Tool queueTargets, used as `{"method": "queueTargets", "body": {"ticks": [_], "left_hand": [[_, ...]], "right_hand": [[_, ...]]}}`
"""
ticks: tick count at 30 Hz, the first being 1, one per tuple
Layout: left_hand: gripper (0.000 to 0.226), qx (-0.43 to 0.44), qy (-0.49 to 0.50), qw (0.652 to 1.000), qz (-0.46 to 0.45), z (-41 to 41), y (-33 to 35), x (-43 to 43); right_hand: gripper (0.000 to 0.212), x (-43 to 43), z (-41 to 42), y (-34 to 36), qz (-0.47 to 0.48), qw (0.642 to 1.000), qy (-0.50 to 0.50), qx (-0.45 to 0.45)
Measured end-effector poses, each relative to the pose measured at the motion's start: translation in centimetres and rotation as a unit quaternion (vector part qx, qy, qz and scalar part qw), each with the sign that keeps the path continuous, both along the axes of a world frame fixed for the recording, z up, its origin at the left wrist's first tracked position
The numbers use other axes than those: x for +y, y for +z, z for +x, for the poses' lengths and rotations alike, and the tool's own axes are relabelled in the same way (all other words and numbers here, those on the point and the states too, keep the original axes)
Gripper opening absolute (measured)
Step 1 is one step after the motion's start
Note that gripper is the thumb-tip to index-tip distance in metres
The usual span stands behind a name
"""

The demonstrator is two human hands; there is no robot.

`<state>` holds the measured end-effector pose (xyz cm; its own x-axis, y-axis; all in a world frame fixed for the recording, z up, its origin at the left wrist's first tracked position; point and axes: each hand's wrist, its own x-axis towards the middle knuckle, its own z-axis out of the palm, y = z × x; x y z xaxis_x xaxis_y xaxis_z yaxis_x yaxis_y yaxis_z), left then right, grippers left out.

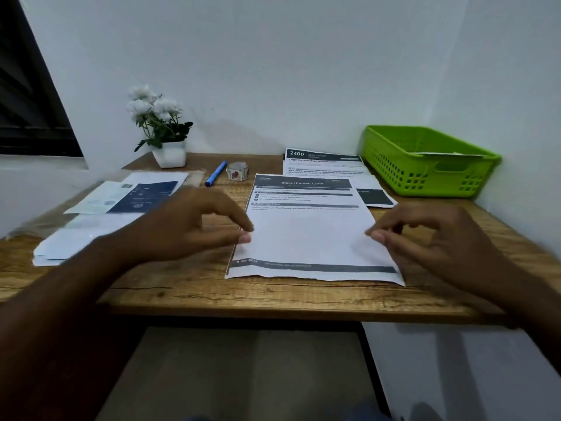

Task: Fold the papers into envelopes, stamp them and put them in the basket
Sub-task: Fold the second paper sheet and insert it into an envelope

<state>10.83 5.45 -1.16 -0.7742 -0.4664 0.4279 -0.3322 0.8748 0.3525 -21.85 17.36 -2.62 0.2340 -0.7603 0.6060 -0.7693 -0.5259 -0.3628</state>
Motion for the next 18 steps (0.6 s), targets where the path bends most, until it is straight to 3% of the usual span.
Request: {"method": "queueTargets", "body": {"ticks": [4,7,13,16,18], "left_hand": [[0.029,-0.052,0.057,0.997,-0.001,-2.6,1.7,-5.0],[0.016,-0.087,0.104,0.991,0.005,-4.6,2.0,-9.4],[0.022,-0.106,0.174,0.979,0.018,-6.7,0.9,-14.4],[0.035,-0.109,0.181,0.977,0.030,-7.6,0.0,-15.0],[0.043,-0.134,0.213,0.968,-0.026,-8.1,-1.0,-15.1]], "right_hand": [[0.004,-5.8,-1.1,0.3,0.062,0.997,-0.046,-0.026],[0.017,-10.0,-2.2,0.7,0.108,0.992,-0.070,-0.010],[0.008,-15.4,-3.2,0.9,0.138,0.981,-0.128,0.051],[0.026,-16.7,-3.5,0.6,0.167,0.972,-0.160,0.051],[0.045,-16.9,-3.4,0.3,0.178,0.965,-0.188,0.049]]}}
